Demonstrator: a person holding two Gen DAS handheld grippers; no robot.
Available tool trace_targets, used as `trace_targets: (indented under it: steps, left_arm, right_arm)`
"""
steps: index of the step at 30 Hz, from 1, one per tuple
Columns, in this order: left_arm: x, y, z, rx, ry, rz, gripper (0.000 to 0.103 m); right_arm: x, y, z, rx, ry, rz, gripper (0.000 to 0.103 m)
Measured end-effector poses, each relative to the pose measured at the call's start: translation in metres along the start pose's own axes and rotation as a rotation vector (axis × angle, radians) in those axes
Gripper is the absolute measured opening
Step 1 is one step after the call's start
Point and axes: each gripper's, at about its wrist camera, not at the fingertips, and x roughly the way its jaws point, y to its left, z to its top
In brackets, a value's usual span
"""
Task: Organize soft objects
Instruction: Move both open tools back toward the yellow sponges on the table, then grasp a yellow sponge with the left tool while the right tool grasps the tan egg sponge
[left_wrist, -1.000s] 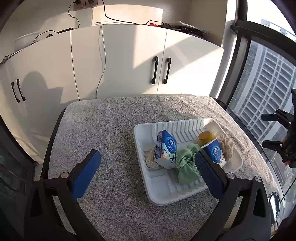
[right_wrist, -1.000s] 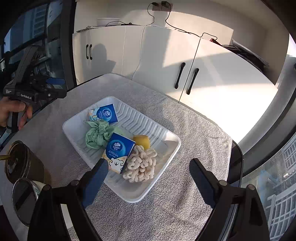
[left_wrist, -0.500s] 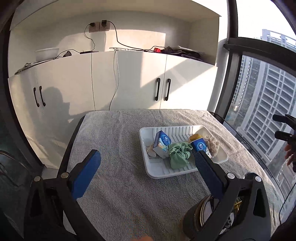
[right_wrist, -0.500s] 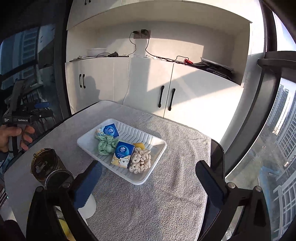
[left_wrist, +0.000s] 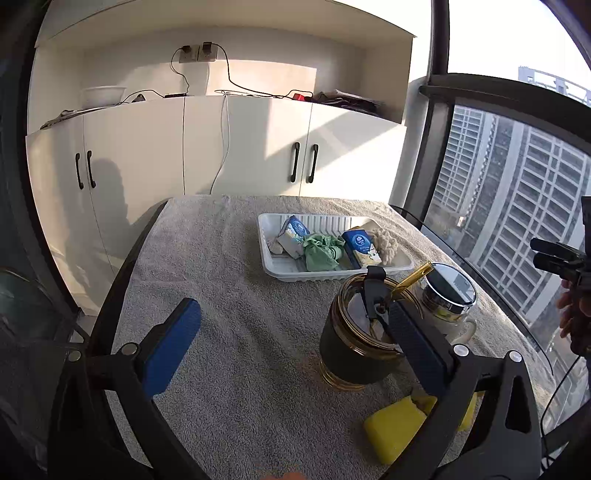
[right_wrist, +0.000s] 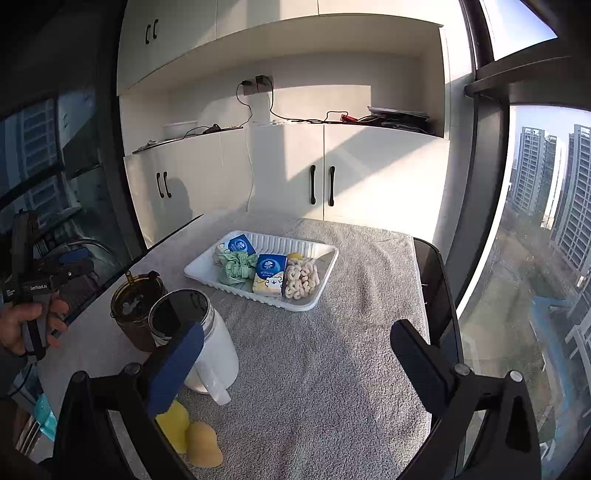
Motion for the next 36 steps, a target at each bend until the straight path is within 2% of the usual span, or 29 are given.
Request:
trace_targets:
  steps: [10, 14, 18, 21, 24, 27, 30, 34, 36]
  left_arm:
    - [-0.013, -0.06, -0.088, 0.029, 0.164, -0.057, 0.103]
    - [-0.015, -0.078, -0.104, 0.034, 0.178, -0.043, 0.103]
    - [-0.008, -0.093, -0.108, 0.016, 0.191, -0.057, 0.103]
    - [0.003, -0.106, -0.111, 0.055, 0.212, -0.04, 0.103]
    - [0.014, -0.108, -0.113, 0.04, 0.235, -0.028, 0.103]
    - [0.027, -0.107, -0.115, 0.045, 0.261, 0.001, 0.103]
    - [0.038, -0.103, -0.117, 0.024, 0.297, 0.034, 0.103]
    - [0.052, -0.098, -0.117, -0.001, 0.382, 0.077, 0.103]
    - [0.053, -0.098, -0.115, -0.002, 0.384, 0.089, 0.103]
  right_arm:
    - [0.009, 0.058, -0.095, -0.019, 0.137, 0.012, 0.103]
    - [0.022, 0.079, -0.122, -0.072, 0.201, -0.006, 0.103]
    - [0.032, 0.085, -0.126, -0.099, 0.226, -0.024, 0.103]
    - [0.04, 0.086, -0.125, -0.123, 0.237, -0.038, 0.103]
    - [0.047, 0.086, -0.126, -0.134, 0.252, -0.033, 0.103]
    - [0.055, 0.086, -0.131, -0.139, 0.273, -0.029, 0.101]
    - [0.062, 0.085, -0.135, -0.142, 0.294, -0.022, 0.095]
    - [0.063, 0.088, -0.136, -0.141, 0.301, -0.011, 0.092]
    - [0.063, 0.089, -0.134, -0.15, 0.299, -0.013, 0.092]
